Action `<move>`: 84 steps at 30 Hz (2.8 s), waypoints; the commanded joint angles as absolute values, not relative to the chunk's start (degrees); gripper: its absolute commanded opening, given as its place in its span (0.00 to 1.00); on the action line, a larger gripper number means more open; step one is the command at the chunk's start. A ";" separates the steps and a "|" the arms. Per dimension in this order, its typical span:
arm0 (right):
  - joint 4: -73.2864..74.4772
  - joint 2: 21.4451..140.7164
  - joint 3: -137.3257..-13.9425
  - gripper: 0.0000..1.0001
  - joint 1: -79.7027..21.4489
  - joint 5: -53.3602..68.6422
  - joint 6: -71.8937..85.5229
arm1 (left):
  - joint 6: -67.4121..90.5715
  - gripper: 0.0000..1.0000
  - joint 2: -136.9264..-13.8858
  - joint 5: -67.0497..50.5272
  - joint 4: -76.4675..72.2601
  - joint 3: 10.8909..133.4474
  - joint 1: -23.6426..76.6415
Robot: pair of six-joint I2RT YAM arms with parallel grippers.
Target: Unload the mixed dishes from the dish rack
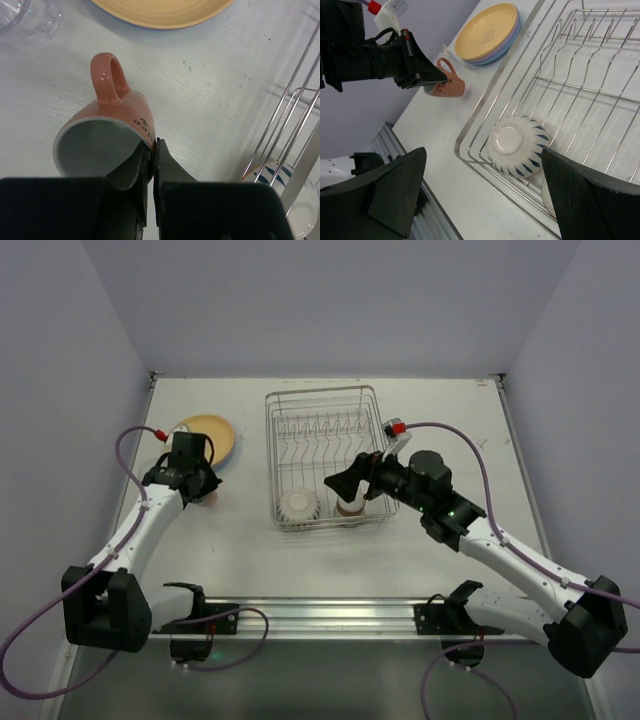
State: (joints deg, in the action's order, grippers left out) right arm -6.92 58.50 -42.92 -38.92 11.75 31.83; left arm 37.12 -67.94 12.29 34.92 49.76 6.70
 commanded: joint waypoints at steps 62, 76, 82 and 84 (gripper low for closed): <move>33.66 78.84 -68.20 0.99 -37.97 -2.19 25.57 | 38.76 0.86 -80.25 12.13 23.38 55.72 0.00; 39.64 85.60 -69.43 0.99 -42.36 -12.04 30.32 | 37.18 1.00 -72.51 4.75 22.15 55.37 0.00; 38.50 87.36 -68.73 0.99 -42.71 -9.32 30.59 | 36.91 1.00 -69.52 2.82 21.89 55.28 0.96; 38.06 87.71 -68.56 0.99 -42.98 -8.88 30.76 | 36.74 1.00 -69.00 2.37 21.71 55.63 1.40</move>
State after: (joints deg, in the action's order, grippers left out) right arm 38.35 87.20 -67.16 -42.46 -9.30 29.85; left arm 38.28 -70.72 4.56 24.29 55.46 0.64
